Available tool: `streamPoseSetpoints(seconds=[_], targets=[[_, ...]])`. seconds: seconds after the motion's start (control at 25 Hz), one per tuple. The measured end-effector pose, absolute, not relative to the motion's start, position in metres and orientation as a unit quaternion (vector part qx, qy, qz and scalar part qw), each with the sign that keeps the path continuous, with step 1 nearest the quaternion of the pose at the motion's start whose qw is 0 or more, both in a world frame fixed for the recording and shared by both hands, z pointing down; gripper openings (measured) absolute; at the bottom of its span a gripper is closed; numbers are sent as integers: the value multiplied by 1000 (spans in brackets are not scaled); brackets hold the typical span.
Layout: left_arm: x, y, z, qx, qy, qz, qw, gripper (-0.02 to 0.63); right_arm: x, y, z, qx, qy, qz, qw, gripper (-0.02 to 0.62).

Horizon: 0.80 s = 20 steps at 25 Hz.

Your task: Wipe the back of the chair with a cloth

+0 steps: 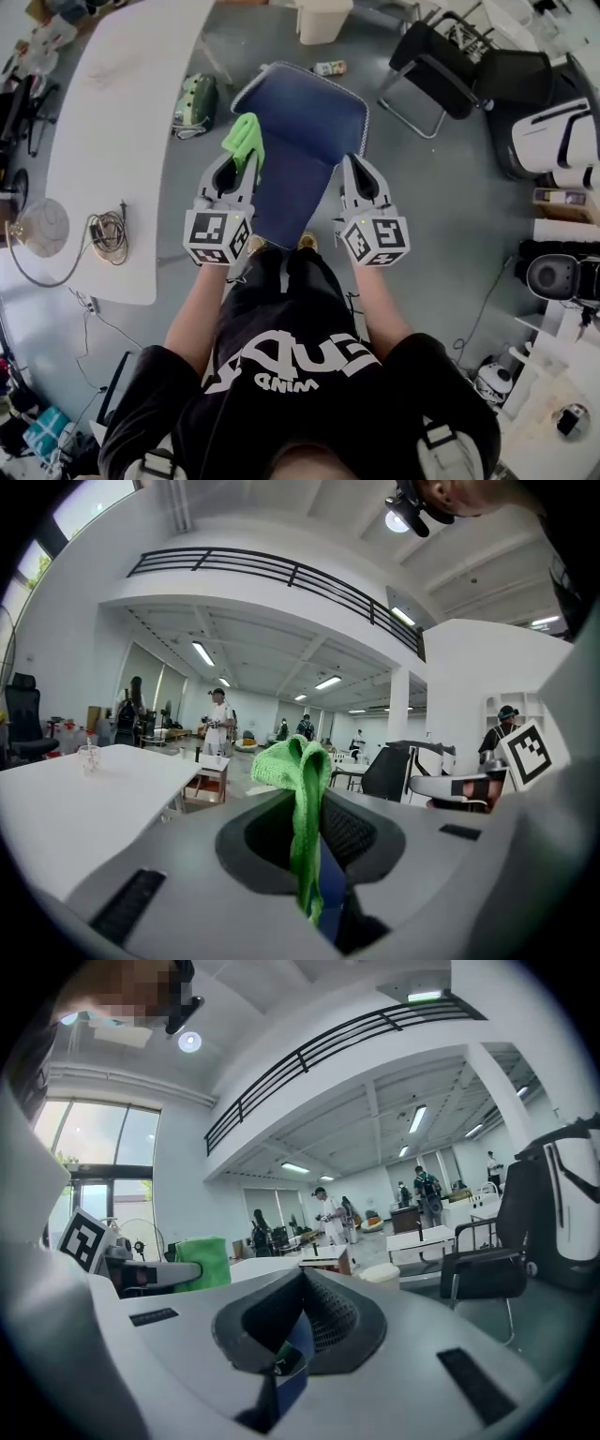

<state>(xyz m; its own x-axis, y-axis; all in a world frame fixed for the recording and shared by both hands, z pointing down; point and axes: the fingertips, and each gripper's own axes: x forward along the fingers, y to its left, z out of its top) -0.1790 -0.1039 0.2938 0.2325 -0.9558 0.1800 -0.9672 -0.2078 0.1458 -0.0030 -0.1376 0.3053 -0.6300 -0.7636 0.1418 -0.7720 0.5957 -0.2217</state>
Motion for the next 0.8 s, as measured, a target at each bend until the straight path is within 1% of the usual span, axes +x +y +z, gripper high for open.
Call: streamPoseSetpoints(seconds=[0.4,0.8], targets=[[-200,-146,320,792,-599,33,113,61,-13,-152,324,473,-870,141,-14,-15],[-204,-188,377,792,-600,38,109,61,-19,-182,381,467,-874,134,13,-15]])
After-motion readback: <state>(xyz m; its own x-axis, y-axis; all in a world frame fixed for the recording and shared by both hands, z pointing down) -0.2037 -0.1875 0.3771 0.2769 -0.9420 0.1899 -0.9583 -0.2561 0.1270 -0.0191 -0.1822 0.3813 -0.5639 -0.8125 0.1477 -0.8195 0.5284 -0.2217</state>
